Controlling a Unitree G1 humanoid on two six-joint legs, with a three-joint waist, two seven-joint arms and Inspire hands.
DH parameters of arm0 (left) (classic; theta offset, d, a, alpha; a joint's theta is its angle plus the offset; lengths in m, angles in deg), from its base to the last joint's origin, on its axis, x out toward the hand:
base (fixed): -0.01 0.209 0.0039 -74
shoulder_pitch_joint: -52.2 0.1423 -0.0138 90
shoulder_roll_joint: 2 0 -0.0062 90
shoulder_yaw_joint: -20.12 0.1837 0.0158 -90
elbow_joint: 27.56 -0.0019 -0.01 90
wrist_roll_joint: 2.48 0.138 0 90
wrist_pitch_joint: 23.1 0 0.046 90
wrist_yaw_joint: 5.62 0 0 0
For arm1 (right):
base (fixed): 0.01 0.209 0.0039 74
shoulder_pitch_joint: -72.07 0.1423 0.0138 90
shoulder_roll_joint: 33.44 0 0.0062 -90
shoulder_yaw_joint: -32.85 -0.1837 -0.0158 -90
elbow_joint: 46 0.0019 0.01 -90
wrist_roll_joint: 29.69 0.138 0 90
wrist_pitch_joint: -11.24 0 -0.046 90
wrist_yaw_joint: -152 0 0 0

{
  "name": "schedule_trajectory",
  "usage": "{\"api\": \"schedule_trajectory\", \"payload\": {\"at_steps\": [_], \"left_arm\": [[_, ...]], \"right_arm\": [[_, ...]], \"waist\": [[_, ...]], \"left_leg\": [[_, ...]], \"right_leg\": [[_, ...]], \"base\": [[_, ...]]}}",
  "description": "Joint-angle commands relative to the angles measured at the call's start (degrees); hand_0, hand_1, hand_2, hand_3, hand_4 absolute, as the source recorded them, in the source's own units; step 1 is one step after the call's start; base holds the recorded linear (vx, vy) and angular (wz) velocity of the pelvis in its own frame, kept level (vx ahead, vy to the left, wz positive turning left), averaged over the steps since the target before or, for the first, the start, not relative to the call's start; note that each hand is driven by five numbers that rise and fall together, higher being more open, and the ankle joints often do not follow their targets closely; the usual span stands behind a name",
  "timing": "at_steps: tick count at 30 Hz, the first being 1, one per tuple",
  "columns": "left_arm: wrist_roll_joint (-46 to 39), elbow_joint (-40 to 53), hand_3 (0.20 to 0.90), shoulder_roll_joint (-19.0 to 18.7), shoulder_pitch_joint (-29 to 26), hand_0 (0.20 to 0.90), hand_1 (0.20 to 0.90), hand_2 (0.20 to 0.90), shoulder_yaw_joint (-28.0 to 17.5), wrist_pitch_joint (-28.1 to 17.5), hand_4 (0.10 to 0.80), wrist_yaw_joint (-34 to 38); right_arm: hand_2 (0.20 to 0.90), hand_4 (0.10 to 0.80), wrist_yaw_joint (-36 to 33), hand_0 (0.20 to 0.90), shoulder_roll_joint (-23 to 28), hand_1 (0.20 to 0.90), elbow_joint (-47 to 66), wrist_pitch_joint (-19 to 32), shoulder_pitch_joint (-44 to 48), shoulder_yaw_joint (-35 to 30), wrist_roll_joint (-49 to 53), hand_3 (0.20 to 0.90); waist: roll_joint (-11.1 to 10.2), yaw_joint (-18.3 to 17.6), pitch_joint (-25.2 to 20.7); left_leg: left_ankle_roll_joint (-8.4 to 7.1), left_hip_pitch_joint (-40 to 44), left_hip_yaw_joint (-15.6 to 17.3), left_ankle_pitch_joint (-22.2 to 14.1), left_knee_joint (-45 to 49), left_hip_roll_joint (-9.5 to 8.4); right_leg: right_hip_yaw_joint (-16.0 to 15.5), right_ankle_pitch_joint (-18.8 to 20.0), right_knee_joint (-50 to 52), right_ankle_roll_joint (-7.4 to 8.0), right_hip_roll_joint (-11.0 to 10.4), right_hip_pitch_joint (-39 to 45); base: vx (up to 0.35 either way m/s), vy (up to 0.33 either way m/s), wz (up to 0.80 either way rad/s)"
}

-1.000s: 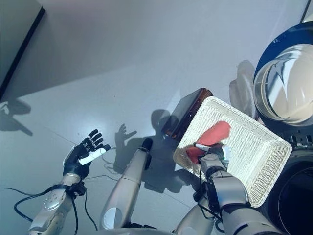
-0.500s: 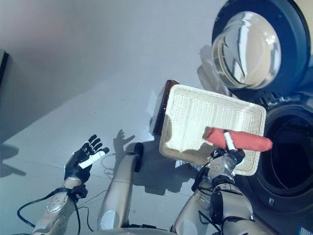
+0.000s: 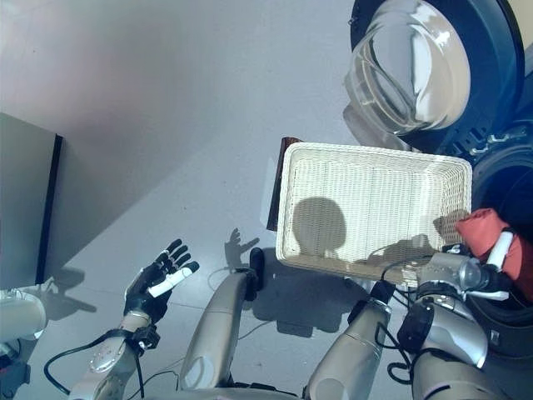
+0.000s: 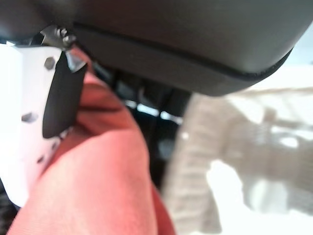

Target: Pick up the clothes and place them into the washing machine

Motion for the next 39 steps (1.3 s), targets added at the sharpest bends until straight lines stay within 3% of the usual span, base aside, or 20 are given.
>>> {"api": "schedule_trajectory", "payload": {"at_steps": [1, 10, 16, 28, 32, 33, 34, 39], "left_arm": [[-0.25, 3.62, 0.900, -1.53, 1.78, 0.900, 0.900, 0.900, -0.53, -4.16, 0.800, -0.58], [-1.25, 3.59, 0.900, -0.70, 2.60, 0.900, 0.900, 0.900, -0.44, -3.64, 0.800, 0.51], [-1.51, 3.48, 0.900, -0.75, 3.39, 0.900, 0.900, 0.900, 0.17, -2.68, 0.800, -0.01], [-3.08, 4.49, 0.900, -1.84, 5.04, 0.900, 0.900, 0.900, -0.23, -2.97, 0.800, -0.84], [-3.14, 3.98, 0.900, -2.09, 4.89, 0.900, 0.900, 0.900, 0.07, -2.90, 0.800, -0.89], [-3.08, 3.91, 0.900, -2.21, 4.76, 0.900, 0.900, 0.900, 0.07, -2.84, 0.800, -0.88], [-3.04, 3.93, 0.900, -2.21, 4.75, 0.900, 0.900, 0.900, 0.15, -2.82, 0.800, -0.87], [-3.31, 3.88, 0.900, -2.23, 4.49, 0.900, 0.900, 0.900, -0.48, -2.85, 0.800, -0.31]], "right_arm": [[0.200, 0.300, 0.01, 0.200, 6.67, 0.200, 3.73, 1.82, 1.80, 2.19, -6.34, 0.200], [0.200, 0.300, -4.79, 0.200, 8.36, 0.200, 3.73, 8.75, 5.80, -4.92, 2.98, 0.200], [0.200, 0.300, -7.37, 0.200, 12.89, 0.200, 2.99, 10.85, 6.42, -8.62, 6.91, 0.200], [0.200, 0.300, -8.17, 0.200, 23.32, 0.200, 1.97, 10.72, 10.44, -6.48, 7.47, 0.200], [0.200, 0.300, -8.27, 0.200, 24.44, 0.200, 0.38, 10.71, 10.21, -5.77, 7.41, 0.200], [0.746, 0.690, -8.48, 0.746, 24.27, 0.746, -0.19, 10.69, 10.19, -5.67, 7.59, 0.746], [0.900, 0.800, -8.40, 0.900, 24.25, 0.900, -0.70, 10.26, 10.14, -5.63, 7.73, 0.900], [0.900, 0.800, -8.27, 0.900, 22.13, 0.900, -1.48, 10.46, 10.18, -5.22, 8.44, 0.900]], "waist": [[2.16, -0.34, -0.95], [4.19, -0.60, -1.74], [5.43, -1.11, -2.94], [6.48, -1.78, -4.84], [6.23, -2.13, -4.99], [6.14, -2.23, -5.00], [6.05, -2.32, -4.95], [5.84, -2.63, -4.95]], "left_leg": [[-3.44, 0.39, -2.67, 6.36, -8.82, 2.32], [-3.64, 0.61, -1.90, 7.47, -11.30, 1.80], [-3.83, 0.60, -1.41, 7.24, -11.59, 1.74], [-4.40, 0.53, -0.44, 7.64, -12.81, 1.96], [-4.57, 0.61, -0.35, 7.63, -12.60, 2.27], [-4.60, 0.58, -0.30, 7.62, -12.60, 2.38], [-4.62, 0.55, -0.27, 7.58, -12.53, 2.43], [-4.62, 0.46, -0.09, 7.43, -12.17, 2.67]], "right_leg": [[2.19, -4.32, 5.38, -2.84, 1.62, -1.85], [3.66, -4.70, 5.51, -2.84, 1.67, -3.66], [4.32, -5.22, 6.47, -2.71, 1.41, -4.42], [5.55, -5.34, 6.59, -2.61, 1.33, -5.90], [5.59, -5.42, 6.95, -2.76, 1.59, -6.03], [5.61, -5.44, 6.99, -2.76, 1.65, -6.02], [5.61, -5.41, 7.05, -2.77, 1.69, -6.09], [5.89, -5.32, 7.33, -2.96, 2.01, -6.35]], "base": [[-0.002, 0.034, -0.06], [0.006, 0.004, -0.04], [0.021, 0.005, 0.00], [0.007, 0.005, -0.01], [0.000, 0.000, 0.00], [0.000, 0.000, 0.00], [0.000, 0.000, 0.00], [0.000, 0.000, 0.00]]}}
